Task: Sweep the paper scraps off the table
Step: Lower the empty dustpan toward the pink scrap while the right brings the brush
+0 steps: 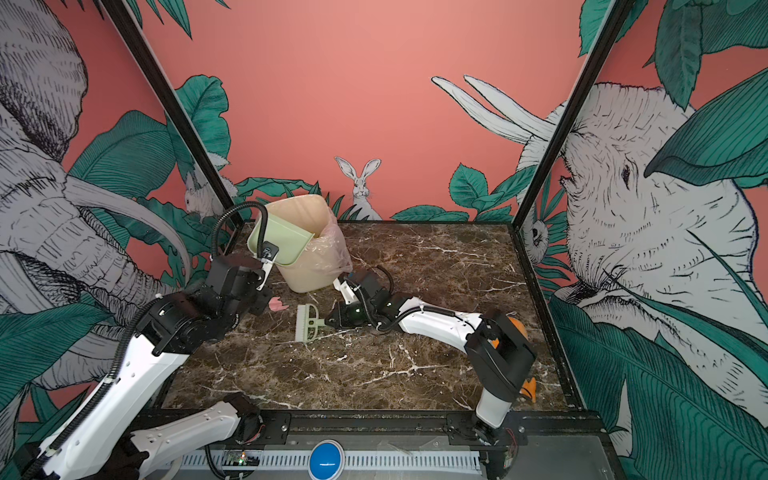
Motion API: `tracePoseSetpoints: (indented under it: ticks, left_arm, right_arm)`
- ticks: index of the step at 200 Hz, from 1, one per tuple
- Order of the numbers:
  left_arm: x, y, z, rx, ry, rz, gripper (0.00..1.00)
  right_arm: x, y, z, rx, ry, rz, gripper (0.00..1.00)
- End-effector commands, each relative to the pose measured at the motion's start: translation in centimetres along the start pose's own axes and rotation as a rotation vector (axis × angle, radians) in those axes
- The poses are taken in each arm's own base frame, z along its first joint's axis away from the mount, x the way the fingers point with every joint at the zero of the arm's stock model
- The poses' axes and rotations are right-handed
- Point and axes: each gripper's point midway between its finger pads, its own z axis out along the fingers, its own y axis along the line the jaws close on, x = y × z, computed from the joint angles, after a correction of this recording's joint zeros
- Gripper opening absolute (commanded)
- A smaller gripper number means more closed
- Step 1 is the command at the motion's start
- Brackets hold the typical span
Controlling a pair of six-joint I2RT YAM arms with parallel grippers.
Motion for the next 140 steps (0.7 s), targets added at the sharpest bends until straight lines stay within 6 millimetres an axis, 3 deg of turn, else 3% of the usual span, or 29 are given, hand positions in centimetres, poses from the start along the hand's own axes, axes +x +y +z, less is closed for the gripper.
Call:
tracePoseSetpoints:
  ticks: [1,58,94,100,140]
  left_arm:
    - [-0.4,0.2,-0.6,0.003,-0.038,-0.034,0.10]
    - [-0.2,0.1,-0.6,0.010,-0.042,-0.037,0.10]
    - [-0.1,0.2,-0.6,0.006,-0.036,-0.019,0.10]
    - [-0.1,0.1,-0.6,0.005,-0.033,-0.017,0.10]
    - [-0.1,0.1,-0.5,0.006,-0.031,-0.011,0.10]
  right_arm:
    - [-3.0,3.5,1.9,-0.196,-0.119,0.115,0.00]
    - [-4.5,3.7,6.8,-0.261,-0.151,0.247,0.00]
    - [-4.9,3.0,8.8,-0.285,-0.184,0.318,0.00]
    - [-5.6,4.2,8.8,-0.308,-0.196,0.310,0.00]
    - [-6.7,3.8,10.7,-0.310,-0.215,0.362,0.00]
